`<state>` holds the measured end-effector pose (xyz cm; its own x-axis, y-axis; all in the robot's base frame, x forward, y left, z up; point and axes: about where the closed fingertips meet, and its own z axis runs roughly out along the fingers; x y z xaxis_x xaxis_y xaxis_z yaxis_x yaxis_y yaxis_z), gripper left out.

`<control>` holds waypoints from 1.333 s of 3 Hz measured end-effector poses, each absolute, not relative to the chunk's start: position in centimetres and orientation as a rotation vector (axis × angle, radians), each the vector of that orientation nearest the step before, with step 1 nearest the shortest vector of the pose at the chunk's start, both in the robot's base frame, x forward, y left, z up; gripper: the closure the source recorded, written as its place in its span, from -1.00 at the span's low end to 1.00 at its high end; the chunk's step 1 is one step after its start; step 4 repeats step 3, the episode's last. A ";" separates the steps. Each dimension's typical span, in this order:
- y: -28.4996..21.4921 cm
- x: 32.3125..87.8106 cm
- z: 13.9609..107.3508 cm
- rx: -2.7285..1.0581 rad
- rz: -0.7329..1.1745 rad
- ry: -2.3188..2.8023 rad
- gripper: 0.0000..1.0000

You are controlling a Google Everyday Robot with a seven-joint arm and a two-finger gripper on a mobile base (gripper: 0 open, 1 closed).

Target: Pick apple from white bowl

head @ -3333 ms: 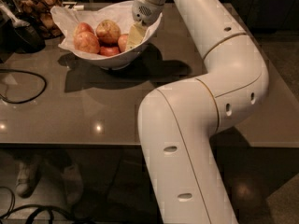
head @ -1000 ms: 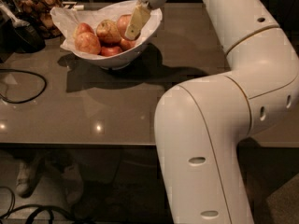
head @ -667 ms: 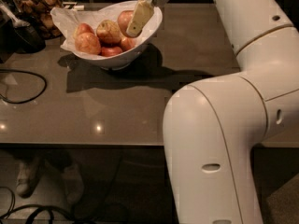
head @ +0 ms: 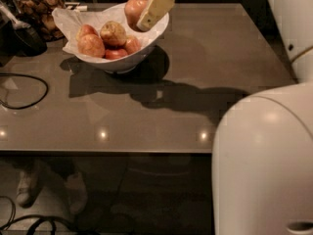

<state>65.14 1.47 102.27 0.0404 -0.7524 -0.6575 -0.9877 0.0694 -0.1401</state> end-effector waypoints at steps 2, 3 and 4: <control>0.1 58.5 103.7 -1.708 0.560 1.689 1.00; 0.3 58.1 102.6 -1.717 0.575 1.707 1.00; 0.3 58.1 102.6 -1.717 0.575 1.707 1.00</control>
Offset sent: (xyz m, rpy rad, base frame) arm -0.1233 -0.0239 0.0128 0.1047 -0.0317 0.0259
